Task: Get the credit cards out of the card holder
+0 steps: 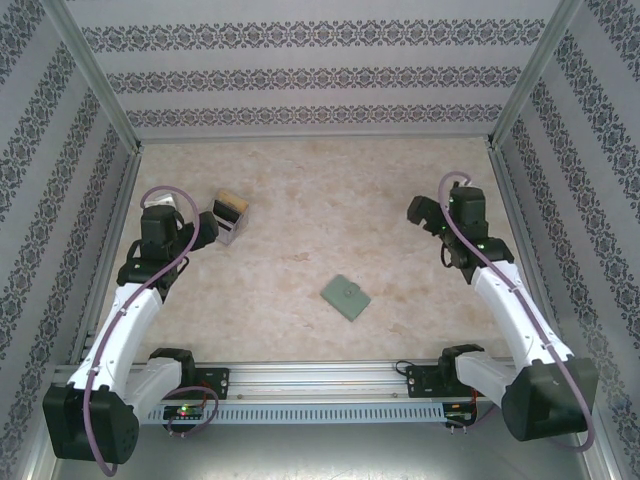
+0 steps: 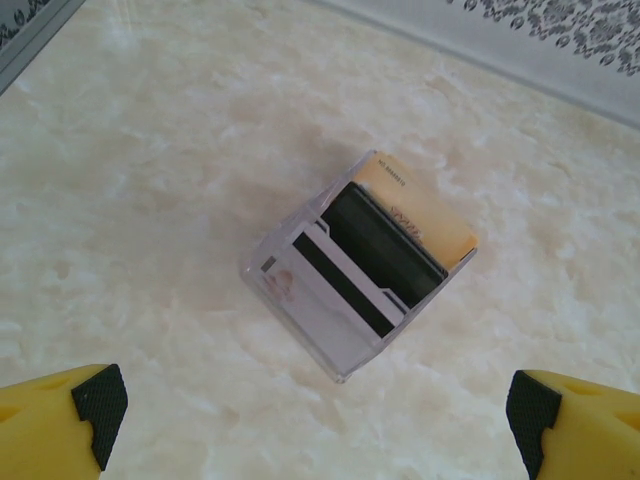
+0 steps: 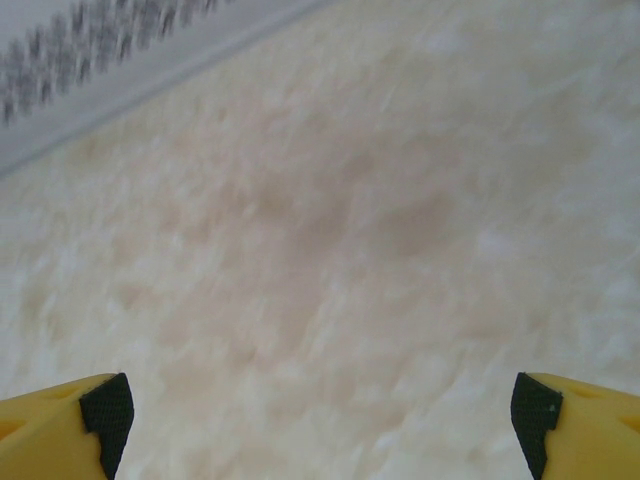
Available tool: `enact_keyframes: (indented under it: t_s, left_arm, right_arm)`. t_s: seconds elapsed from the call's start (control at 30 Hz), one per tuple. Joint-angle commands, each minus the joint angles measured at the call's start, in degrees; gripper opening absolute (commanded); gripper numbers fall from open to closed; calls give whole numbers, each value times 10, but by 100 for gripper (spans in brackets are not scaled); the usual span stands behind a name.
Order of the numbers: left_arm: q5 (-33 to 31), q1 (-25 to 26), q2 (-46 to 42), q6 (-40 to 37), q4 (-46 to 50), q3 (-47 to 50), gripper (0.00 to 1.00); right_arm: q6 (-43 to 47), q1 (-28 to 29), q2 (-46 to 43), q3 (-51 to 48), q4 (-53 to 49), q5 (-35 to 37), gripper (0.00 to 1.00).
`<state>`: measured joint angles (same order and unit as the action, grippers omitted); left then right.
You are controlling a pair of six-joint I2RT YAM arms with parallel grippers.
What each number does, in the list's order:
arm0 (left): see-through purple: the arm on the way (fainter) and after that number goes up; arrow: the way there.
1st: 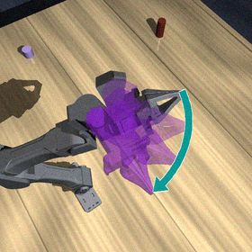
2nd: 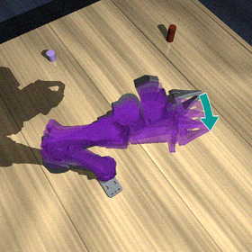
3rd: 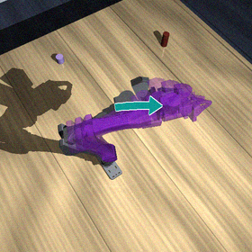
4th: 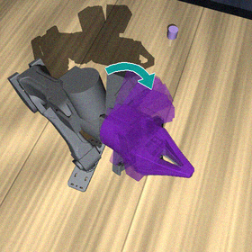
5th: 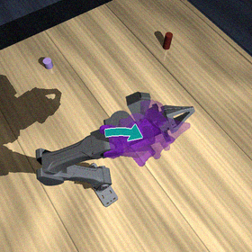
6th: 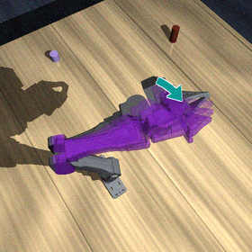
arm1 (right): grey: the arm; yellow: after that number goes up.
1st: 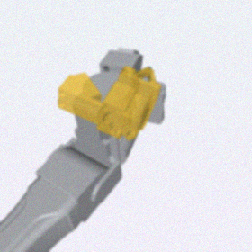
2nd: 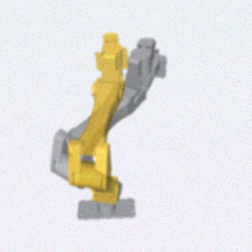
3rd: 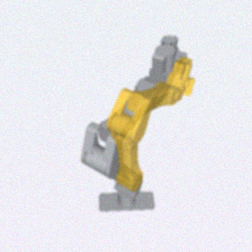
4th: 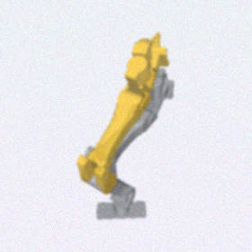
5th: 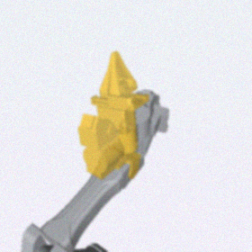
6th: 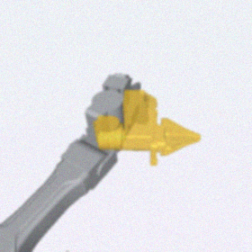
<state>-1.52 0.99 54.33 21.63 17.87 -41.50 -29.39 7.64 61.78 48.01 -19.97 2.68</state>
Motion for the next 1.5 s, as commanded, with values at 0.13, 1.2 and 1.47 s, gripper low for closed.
enact_keyframes:
  t_s: [0.13, 1.2, 1.47]
  left_arm:
    - [6, -6, 10, 4, 41, -17, 99]
    - [105, -6, 38, 13, 22, 1, 100]
    - [193, -5, 48, 87, 0, 27, 98]
  right_arm:
    - [-5, 144, 65, 47, -128, -14, 98]
    - [45, 307, 478, 206, -119, 59, 91]
    - [19, 277, 475, 258, -98, -35, 88]
